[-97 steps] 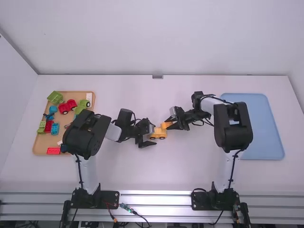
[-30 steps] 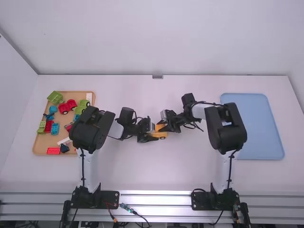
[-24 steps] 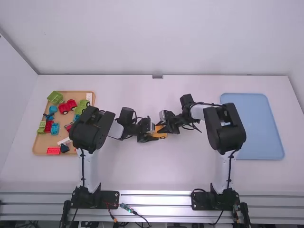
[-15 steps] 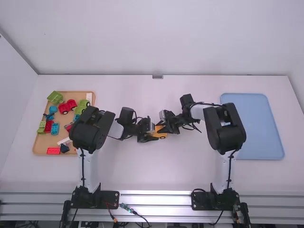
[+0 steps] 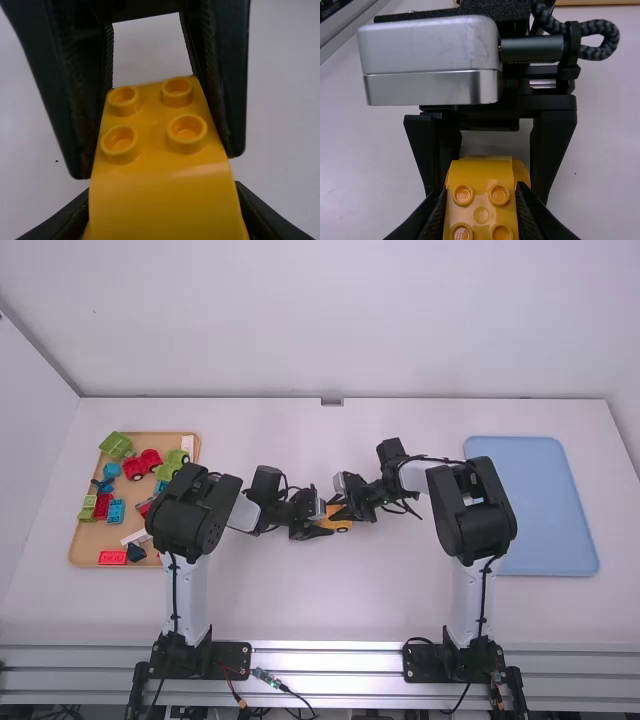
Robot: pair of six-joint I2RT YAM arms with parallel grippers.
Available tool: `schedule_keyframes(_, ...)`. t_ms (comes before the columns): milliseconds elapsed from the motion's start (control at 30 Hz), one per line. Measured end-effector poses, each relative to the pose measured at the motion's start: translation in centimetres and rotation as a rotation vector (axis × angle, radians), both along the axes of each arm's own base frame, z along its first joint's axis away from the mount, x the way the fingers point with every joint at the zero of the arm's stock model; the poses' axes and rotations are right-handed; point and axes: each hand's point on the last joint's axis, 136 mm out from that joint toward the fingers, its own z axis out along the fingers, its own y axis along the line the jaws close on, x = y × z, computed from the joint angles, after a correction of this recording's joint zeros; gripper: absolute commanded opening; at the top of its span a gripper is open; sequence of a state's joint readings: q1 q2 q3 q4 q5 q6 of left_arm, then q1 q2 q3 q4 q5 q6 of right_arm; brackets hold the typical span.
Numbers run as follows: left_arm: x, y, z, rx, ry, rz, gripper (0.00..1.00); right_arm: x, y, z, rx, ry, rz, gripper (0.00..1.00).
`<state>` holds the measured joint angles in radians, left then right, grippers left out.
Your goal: Assemble lego blocks to make yellow taxi
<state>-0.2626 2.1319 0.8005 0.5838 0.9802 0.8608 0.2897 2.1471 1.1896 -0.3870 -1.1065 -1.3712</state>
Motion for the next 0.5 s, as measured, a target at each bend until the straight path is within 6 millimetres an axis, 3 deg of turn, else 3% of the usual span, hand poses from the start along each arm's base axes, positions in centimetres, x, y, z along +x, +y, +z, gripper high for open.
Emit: schedule_keyframes(500, 0.20, 0.10, 0.02, 0.002, -0.002, 0.008, 0.42, 0.72, 0.56, -0.37, 0.042, 0.021, -0.067, 0.11)
